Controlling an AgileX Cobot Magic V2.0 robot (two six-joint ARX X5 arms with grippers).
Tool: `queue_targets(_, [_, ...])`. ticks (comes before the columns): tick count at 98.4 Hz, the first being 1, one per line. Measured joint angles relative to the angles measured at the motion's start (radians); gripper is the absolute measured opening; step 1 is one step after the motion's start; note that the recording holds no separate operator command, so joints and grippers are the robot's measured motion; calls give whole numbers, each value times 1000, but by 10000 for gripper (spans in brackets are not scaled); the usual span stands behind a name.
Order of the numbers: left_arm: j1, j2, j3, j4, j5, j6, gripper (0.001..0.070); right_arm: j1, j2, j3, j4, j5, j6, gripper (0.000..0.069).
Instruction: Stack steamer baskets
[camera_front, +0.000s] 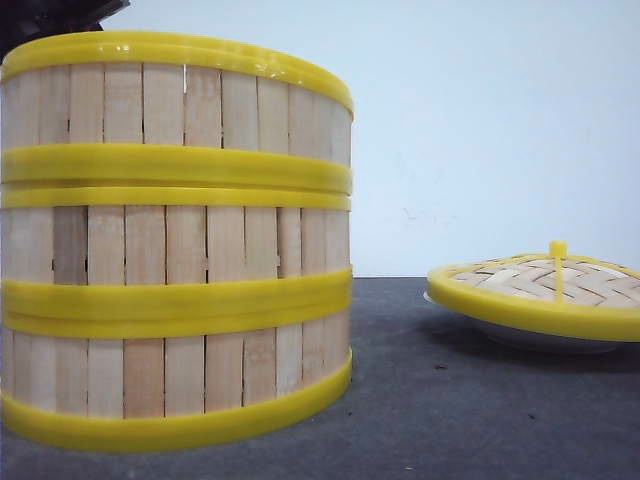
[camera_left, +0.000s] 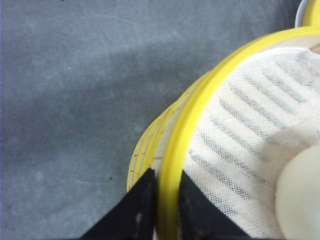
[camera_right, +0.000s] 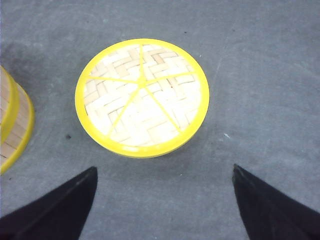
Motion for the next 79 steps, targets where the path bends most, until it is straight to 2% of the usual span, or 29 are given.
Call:
queue_targets(69, [0, 6, 0, 19, 1, 0, 36, 0, 10, -43, 34, 0, 1, 532])
queue_targets(79, [-1, 6, 0, 14, -13, -3, 50, 0, 19, -43, 35, 0, 1, 532])
